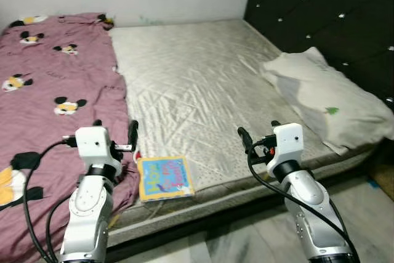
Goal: Clean up the room
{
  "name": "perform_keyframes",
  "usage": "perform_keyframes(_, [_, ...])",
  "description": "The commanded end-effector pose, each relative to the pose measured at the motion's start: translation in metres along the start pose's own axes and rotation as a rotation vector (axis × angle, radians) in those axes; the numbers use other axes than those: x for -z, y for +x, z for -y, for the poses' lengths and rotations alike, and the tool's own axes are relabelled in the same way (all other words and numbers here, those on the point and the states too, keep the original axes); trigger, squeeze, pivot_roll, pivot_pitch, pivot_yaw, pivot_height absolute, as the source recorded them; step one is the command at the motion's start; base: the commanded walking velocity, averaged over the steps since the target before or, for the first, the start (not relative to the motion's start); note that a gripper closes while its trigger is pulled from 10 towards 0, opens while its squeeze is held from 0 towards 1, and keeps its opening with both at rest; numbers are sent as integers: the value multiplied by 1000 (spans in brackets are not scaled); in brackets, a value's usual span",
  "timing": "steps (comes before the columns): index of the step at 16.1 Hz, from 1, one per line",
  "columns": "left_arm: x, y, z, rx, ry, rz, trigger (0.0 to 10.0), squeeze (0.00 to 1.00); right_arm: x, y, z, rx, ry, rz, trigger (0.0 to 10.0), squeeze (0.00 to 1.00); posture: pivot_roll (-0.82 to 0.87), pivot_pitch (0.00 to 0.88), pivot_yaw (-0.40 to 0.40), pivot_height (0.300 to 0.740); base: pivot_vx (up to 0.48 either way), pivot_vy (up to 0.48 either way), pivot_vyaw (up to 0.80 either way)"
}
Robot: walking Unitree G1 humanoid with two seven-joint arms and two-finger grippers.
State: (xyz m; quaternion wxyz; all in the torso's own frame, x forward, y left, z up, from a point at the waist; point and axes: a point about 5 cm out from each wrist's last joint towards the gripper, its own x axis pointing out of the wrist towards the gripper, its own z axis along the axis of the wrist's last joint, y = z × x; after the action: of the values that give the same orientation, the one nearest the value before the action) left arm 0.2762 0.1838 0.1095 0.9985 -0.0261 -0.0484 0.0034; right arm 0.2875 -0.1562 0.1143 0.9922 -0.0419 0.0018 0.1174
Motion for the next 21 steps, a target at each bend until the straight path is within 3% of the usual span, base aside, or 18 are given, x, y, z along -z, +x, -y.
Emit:
perform_keyframes(1, [2, 1, -3, -7, -1, -24, 10000, 0, -3, 3, 0, -5, -2, 2, 10000, 0, -1, 17, -50, 740, 0, 480, 0])
perform_keyframes(5, [2, 4, -2, -2, 1, -19, 10000, 0, -3, 3, -1, -7, -8, 3, 10000, 0, -2, 9, -49, 740, 0, 480, 0])
perform_keyframes(12, [-4, 8, 3, 42, -15, 31, 10000, 0, -5, 4, -3, -32, -56, 27, 10000, 0, -8, 0, -46, 740, 0, 0, 101])
perform_keyframes(14, [-4, 8, 4, 47, -19, 33, 10000, 0, -4, 4, -3, -27, -57, 27, 10000, 0, -8, 0, -46, 740, 281, 0, 697])
perform_keyframes(21, [-5, 11, 4, 61, -31, 40, 10000, 0, -5, 8, -1, -10, -58, 29, 10000, 0, -13, 9, -44, 740, 332, 0, 0])
